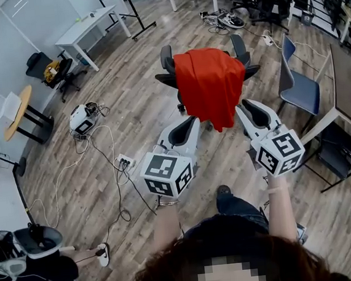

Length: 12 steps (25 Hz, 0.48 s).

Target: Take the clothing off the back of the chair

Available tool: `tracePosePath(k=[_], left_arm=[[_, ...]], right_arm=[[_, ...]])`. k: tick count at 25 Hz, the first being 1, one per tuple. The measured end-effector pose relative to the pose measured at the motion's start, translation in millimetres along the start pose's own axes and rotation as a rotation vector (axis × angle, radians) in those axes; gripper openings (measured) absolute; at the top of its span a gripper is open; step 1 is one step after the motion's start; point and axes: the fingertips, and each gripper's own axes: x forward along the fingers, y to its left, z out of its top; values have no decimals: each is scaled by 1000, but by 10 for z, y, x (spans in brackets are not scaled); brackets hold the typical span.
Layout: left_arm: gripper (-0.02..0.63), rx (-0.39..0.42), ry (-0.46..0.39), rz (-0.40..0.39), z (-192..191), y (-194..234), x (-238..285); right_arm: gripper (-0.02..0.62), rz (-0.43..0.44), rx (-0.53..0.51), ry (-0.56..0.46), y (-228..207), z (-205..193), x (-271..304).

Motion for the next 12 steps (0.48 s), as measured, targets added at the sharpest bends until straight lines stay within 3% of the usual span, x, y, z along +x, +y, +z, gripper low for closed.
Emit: tracePosePath(k=[4, 6, 12], left_arm=[[28, -48, -17, 19, 63, 170, 118], [96, -74, -20, 22, 79, 261, 183], [139, -112, -8, 27, 36, 479, 382]], right_arm=[[109, 4, 5, 6, -146, 17, 137], [128, 5, 9, 9, -227, 17, 209], [175, 9, 19, 20, -429, -40, 413]])
